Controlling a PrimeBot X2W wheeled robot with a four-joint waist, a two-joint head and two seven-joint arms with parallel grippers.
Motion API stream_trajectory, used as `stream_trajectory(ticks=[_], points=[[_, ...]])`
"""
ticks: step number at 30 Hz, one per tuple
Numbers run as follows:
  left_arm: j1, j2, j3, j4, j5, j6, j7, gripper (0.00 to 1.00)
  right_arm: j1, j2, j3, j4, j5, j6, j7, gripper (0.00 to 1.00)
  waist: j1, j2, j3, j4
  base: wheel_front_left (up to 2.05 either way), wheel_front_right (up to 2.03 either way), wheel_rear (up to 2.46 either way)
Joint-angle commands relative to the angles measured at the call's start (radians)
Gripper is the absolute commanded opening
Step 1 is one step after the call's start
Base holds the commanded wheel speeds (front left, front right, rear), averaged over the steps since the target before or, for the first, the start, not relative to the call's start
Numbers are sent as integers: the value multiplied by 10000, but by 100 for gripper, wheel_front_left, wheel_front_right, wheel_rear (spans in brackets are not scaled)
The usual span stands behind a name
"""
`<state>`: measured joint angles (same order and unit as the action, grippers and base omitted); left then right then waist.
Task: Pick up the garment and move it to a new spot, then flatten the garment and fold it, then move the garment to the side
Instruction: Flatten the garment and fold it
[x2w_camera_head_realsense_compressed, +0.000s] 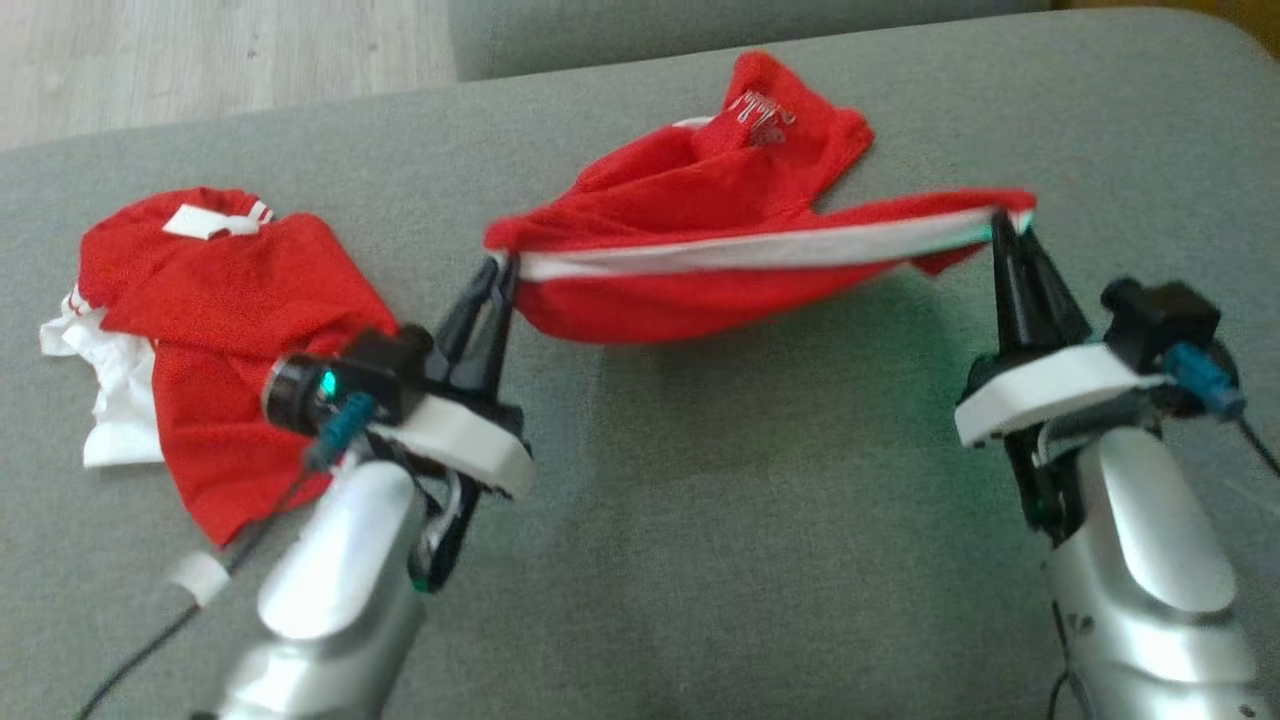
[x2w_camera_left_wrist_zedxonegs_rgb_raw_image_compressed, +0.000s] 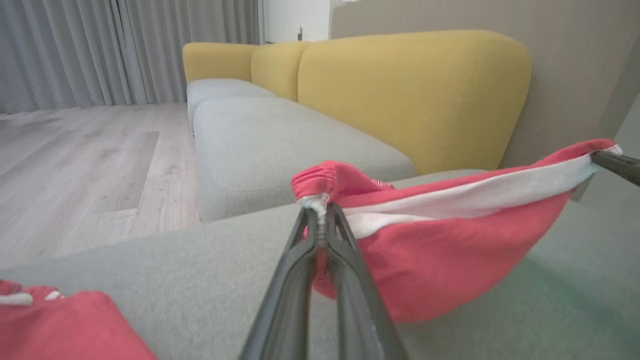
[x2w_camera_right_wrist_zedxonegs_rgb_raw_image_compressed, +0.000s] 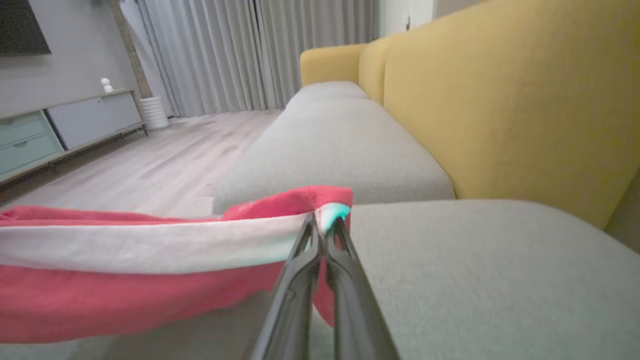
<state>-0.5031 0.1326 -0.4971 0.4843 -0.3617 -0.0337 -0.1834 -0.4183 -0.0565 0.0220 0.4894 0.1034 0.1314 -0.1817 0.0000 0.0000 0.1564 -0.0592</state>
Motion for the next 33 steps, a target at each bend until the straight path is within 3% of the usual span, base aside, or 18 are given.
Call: stream_trajectory(ticks=[1, 9, 19, 27, 33], points=[[-719, 325, 482, -454, -66, 73, 64, 0, -282, -103, 331, -668, 55, -7, 145, 0, 0, 0, -102, -65, 0, 0, 0], [-1888, 733, 980, -1126, -318, 145, 694, 0, -972, -735, 974, -2948, 456, -7, 1412, 0, 0, 0, -581, -217, 0, 0, 0], [-2947, 815, 1339, -1654, -313, 468, 561, 0, -2239, -1354, 1537, -3606, 615, -7, 1948, 0, 0, 0, -1294, -259, 0, 0, 0], [-2284, 948, 1109, -2168, -334, 525, 839, 0, -1796, -1870, 1850, -3783, 826, -7, 2399, 0, 0, 0, -1624, -234, 0, 0, 0], [-1008, 1389, 1032, -3806, -380, 812, 1369, 0, -682, -2319, 1469, -5037, 1054, -7, 3106, 0, 0, 0, -1771, -238, 0, 0, 0]])
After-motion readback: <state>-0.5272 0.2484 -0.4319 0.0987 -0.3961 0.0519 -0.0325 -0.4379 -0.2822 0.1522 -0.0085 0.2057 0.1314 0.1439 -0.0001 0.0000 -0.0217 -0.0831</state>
